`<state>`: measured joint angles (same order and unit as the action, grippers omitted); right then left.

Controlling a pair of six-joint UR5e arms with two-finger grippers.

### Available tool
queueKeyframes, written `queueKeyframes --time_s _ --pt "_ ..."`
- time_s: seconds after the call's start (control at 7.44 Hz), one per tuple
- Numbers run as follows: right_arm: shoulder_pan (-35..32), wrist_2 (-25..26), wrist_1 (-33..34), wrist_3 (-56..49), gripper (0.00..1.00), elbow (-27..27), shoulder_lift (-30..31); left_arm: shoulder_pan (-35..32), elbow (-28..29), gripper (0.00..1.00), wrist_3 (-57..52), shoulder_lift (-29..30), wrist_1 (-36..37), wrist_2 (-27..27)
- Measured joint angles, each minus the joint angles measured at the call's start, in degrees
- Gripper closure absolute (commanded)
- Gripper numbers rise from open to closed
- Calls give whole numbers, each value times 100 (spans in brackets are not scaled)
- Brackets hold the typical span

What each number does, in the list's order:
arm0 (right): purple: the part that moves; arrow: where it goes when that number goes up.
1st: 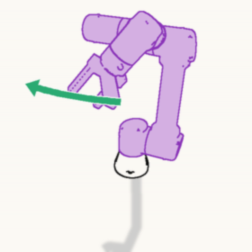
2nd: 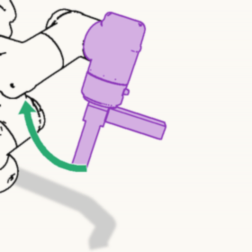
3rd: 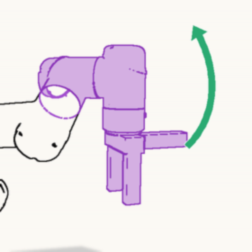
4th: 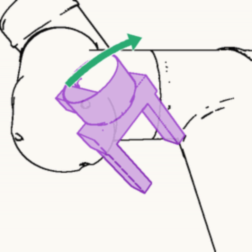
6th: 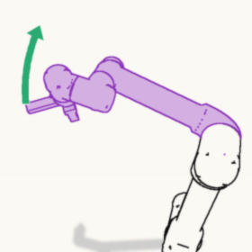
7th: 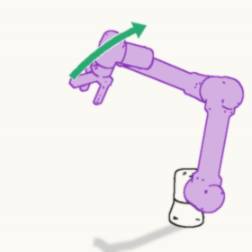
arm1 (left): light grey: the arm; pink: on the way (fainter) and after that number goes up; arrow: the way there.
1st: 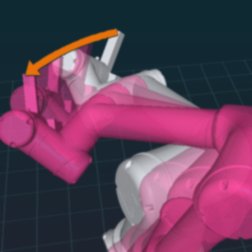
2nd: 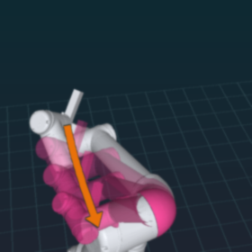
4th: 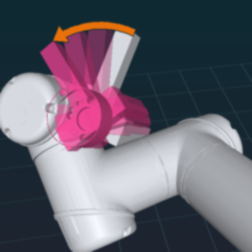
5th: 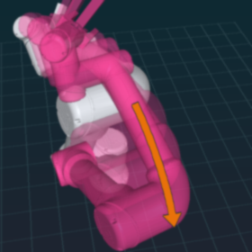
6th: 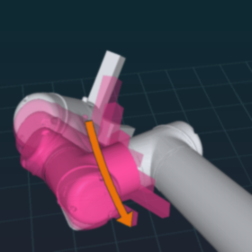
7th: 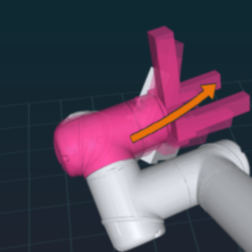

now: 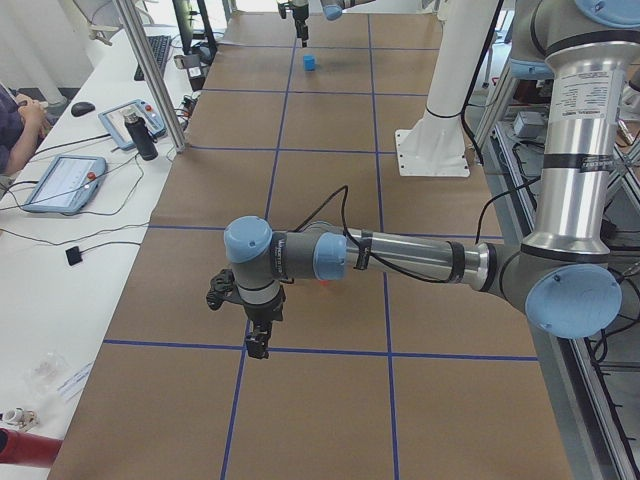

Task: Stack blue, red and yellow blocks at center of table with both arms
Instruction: 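Reach the right gripper down to the blue cube and grasp it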

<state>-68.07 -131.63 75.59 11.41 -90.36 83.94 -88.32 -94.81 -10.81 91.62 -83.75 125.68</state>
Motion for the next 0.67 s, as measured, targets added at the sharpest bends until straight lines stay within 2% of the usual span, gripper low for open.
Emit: queueKeyframes --time_s 0.67 --pt "382 -38 -24 300 1 419 -44 7 9 0 9 5 -1 0"
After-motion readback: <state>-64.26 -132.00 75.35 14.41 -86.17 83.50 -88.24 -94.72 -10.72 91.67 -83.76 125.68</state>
